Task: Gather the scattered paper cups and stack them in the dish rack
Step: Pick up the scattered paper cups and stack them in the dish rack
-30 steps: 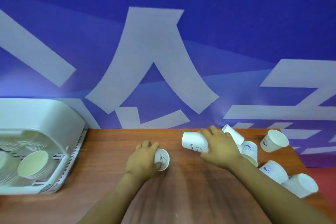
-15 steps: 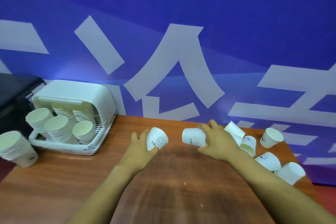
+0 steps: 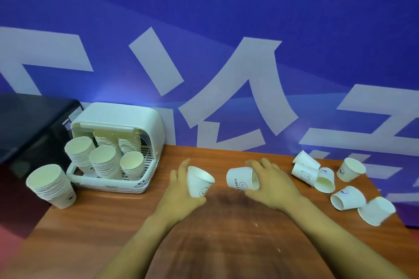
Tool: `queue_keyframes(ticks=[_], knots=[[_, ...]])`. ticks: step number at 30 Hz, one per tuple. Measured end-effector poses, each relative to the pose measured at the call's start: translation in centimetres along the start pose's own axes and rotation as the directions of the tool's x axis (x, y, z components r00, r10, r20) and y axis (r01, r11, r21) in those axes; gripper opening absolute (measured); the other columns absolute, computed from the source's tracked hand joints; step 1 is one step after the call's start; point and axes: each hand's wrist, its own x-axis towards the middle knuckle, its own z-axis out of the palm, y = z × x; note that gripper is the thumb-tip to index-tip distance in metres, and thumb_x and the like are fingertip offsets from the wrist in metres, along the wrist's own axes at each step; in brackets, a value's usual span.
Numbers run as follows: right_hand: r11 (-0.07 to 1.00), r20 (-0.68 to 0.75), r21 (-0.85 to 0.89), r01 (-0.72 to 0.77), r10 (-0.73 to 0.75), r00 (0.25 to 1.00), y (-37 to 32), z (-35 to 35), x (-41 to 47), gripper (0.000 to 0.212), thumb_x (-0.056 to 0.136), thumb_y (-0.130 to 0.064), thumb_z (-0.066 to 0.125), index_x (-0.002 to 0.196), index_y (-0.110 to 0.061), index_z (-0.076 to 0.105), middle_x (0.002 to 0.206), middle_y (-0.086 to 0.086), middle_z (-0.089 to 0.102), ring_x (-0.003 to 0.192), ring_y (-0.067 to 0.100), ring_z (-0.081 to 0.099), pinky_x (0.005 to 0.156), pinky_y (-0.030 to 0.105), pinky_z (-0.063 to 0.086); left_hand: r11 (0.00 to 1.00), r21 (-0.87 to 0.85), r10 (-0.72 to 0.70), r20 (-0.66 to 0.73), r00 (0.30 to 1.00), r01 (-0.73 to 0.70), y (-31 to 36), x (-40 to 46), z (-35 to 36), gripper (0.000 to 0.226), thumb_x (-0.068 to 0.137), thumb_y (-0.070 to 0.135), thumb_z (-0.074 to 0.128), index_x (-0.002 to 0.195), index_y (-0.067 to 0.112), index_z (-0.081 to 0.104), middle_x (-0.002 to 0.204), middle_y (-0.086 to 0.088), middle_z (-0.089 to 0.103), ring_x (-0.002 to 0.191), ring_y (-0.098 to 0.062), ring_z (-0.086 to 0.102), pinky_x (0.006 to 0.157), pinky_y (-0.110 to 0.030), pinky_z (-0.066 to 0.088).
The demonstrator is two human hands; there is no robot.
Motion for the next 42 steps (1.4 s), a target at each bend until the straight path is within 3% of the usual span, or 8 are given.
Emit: queue_keyframes(ticks=[4,9,13,16,21,26,35,42], knots=[[1.000,0.028,-0.002,-0.022,0.022,0.999,-5.1,1.0,-0.2,0.075,0.074,-0.046,0.064,0.140,-0.032,0.032,0.126,-0.004,0.042,0.113,0.021,0.046,0.091,0.033,0.043,1.000,-0.007,0.004,0.038,0.999,-0.004,-3.3,0.1,-3.3,0.073,0.064,0.021,0.077,0.124,0.024,0.036,0.116,0.004,0.038,0.099,-0.009,0.050,0.075,-0.016,0.036],[0.999,0.033,-0.002,-0.047,0.047,0.998,-11.0,2.2,0.5,0.075,0.073,-0.046,0.064,0.140,-0.032,0.033,0.126,-0.004,0.043,0.114,0.021,0.047,0.092,0.034,0.043,0.994,-0.109,0.004,0.070,0.998,0.004,-7.9,1.1,-7.9,0.077,0.064,0.016,0.079,0.121,0.029,0.029,0.115,0.003,0.053,0.102,-0.016,0.056,0.075,-0.021,0.042],[0.998,0.027,0.000,-0.069,0.069,0.997,-14.9,3.3,1.1,0.075,0.073,-0.045,0.065,0.140,-0.032,0.034,0.124,-0.003,0.043,0.112,0.021,0.047,0.092,0.034,0.043,0.980,-0.200,0.023,0.069,0.997,-0.008,-10.5,1.2,-10.5,0.095,0.063,0.030,0.086,0.135,0.029,0.023,0.123,0.005,0.045,0.107,-0.016,0.051,0.074,-0.018,0.045],[0.998,0.052,0.004,-0.058,0.057,0.997,-17.5,3.8,1.9,0.075,0.073,-0.045,0.066,0.140,-0.032,0.034,0.124,-0.003,0.043,0.111,0.021,0.048,0.091,0.033,0.043,0.967,-0.249,-0.041,0.028,0.999,0.046,-11.6,0.8,-11.8,0.090,0.060,0.050,0.080,0.131,0.028,0.029,0.120,0.003,0.048,0.109,-0.019,0.051,0.085,-0.029,0.045],[1.000,0.057,0.018,-0.017,0.016,0.998,-19.8,4.0,4.2,0.075,0.073,-0.045,0.065,0.140,-0.032,0.033,0.125,-0.004,0.044,0.112,0.020,0.047,0.092,0.033,0.043,0.994,-0.081,-0.076,-0.088,0.993,0.069,-12.8,1.9,-14.3,0.075,0.074,0.045,0.074,0.134,0.031,0.030,0.114,0.006,0.042,0.108,-0.016,0.033,0.089,-0.030,0.035],[1.000,0.076,0.018,0.009,-0.010,0.997,-20.1,4.0,6.6,0.074,0.073,-0.045,0.064,0.139,-0.034,0.034,0.124,-0.005,0.043,0.114,0.020,0.047,0.093,0.032,0.042,0.997,-0.081,-0.016,-0.108,0.994,0.007,-13.2,4.2,-16.9,0.079,0.063,0.036,0.077,0.130,0.030,0.035,0.121,0.008,0.046,0.114,-0.016,0.046,0.092,-0.032,0.042],[0.996,0.075,0.089,0.030,-0.037,0.997,-20.5,4.4,10.0,0.073,0.074,-0.042,0.064,0.140,-0.034,0.034,0.125,-0.009,0.042,0.116,0.018,0.046,0.095,0.030,0.040,0.899,0.413,0.174,-0.038,0.984,-0.143,-12.8,8.9,-19.5,0.074,0.066,0.037,0.073,0.131,0.025,0.040,0.125,0.004,0.045,0.114,-0.021,0.049,0.087,-0.036,0.042],[0.994,0.111,0.108,-0.008,-0.004,0.994,-19.8,5.2,10.5,0.071,0.074,-0.042,0.063,0.139,-0.035,0.035,0.123,-0.009,0.042,0.114,0.017,0.047,0.094,0.029,0.041,0.865,0.475,0.188,-0.002,0.982,-0.164,-13.1,10.7,-18.0,0.069,0.072,0.047,0.069,0.130,0.026,0.039,0.125,0.006,0.050,0.114,-0.021,0.051,0.089,-0.036,0.037]])
